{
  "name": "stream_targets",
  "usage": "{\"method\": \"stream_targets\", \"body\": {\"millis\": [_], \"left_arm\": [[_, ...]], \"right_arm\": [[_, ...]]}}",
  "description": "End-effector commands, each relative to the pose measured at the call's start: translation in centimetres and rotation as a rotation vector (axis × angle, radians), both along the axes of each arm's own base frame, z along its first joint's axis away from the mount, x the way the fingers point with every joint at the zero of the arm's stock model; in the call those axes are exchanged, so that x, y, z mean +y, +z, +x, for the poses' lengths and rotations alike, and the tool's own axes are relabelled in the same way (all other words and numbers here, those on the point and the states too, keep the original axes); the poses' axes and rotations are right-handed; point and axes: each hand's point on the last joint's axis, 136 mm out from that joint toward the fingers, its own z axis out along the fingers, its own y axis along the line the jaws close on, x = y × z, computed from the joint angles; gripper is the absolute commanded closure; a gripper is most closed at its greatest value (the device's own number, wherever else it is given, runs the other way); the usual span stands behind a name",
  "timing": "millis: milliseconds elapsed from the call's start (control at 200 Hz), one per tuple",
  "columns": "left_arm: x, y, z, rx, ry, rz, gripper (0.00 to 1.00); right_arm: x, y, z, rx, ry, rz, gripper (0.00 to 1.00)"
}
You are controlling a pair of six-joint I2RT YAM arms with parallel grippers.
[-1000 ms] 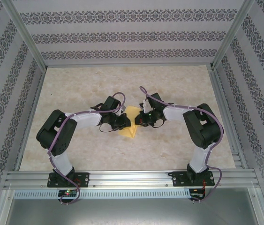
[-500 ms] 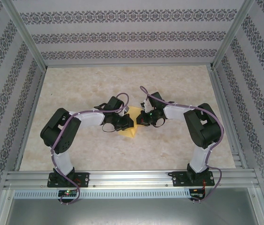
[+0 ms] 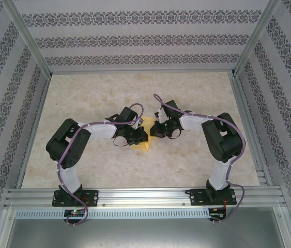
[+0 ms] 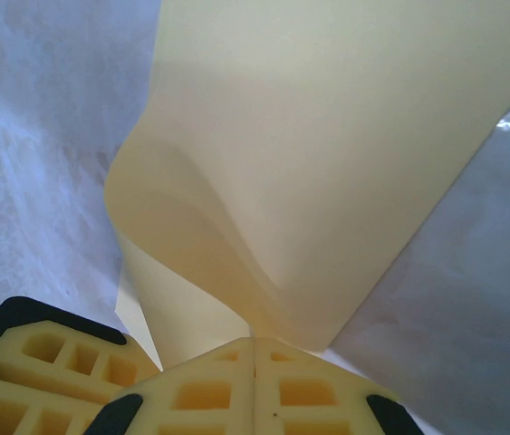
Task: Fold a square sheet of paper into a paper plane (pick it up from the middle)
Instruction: Fold the triangle a second time at the center of the table.
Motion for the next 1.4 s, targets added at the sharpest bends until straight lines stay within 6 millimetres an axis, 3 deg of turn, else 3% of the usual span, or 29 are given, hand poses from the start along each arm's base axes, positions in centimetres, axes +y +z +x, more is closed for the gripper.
{"method": "stream_targets", "body": {"millis": [0,1394], "left_arm": [[-1.4,0.8,0.3,-0.043,-0.04,-0.034,0.89],[-0.8,-1.7,-0.7,0.003,-0.037,0.047,0.9]], "right_arm": [[-0.3,0.0,1.0,-0.028,-0.003,-0.014,0.95],[-0.1,-0.6,1.2,-0.02,0.014,-0.009,0.91]]}}
